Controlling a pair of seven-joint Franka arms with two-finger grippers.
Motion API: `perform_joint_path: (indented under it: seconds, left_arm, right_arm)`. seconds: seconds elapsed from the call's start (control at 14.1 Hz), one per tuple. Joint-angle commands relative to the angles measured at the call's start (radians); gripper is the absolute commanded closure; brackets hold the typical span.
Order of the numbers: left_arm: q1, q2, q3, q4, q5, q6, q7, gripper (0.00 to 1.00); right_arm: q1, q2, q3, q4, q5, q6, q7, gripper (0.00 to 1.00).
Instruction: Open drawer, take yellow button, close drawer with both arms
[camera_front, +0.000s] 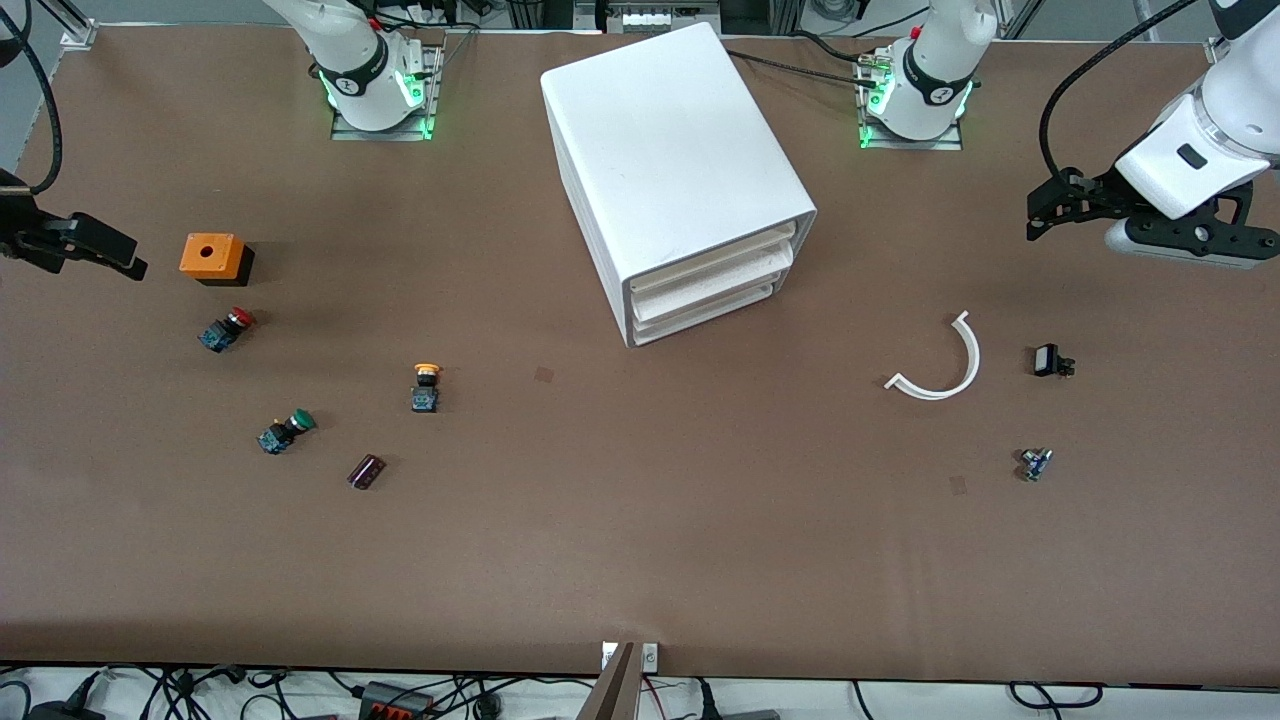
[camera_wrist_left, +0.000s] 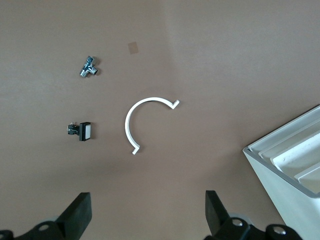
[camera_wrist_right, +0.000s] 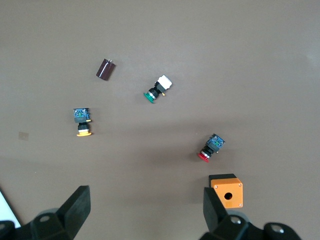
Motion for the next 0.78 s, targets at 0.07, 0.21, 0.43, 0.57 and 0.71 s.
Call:
perform_joint_path:
  seconds: [0.07, 0.21, 0.43, 0.57, 0.71]
  left_arm:
    - [-0.004, 0.001, 0.006, 0.02, -0.009, -0.022, 0.017, 0.0]
    - [-0.004, 0.001, 0.006, 0.02, -0.009, -0.022, 0.017, 0.0]
    - [-0.004, 0.001, 0.006, 0.02, -0.009, -0.022, 0.017, 0.0]
    - [-0.004, 0.001, 0.006, 0.02, -0.009, -0.023, 0.017, 0.0]
    - [-0.004, 0.001, 0.006, 0.02, -0.009, -0.023, 0.017, 0.0]
  right_arm:
    - [-0.014, -0.015, 0.015, 0.004, -0.013, -0.017, -0.013, 0.0]
    - [-0.014, -0.014, 0.015, 0.004, -0.011, -0.015, -0.013, 0.0]
    - [-0.013, -0.012, 0.015, 0.004, -0.011, -0.014, -0.013, 0.0]
    - [-0.014, -0.008, 0.015, 0.004, -0.011, -0.012, -0.013, 0.0]
    - [-0.013, -0.006, 0.015, 0.004, -0.011, -0.009, -0.013, 0.0]
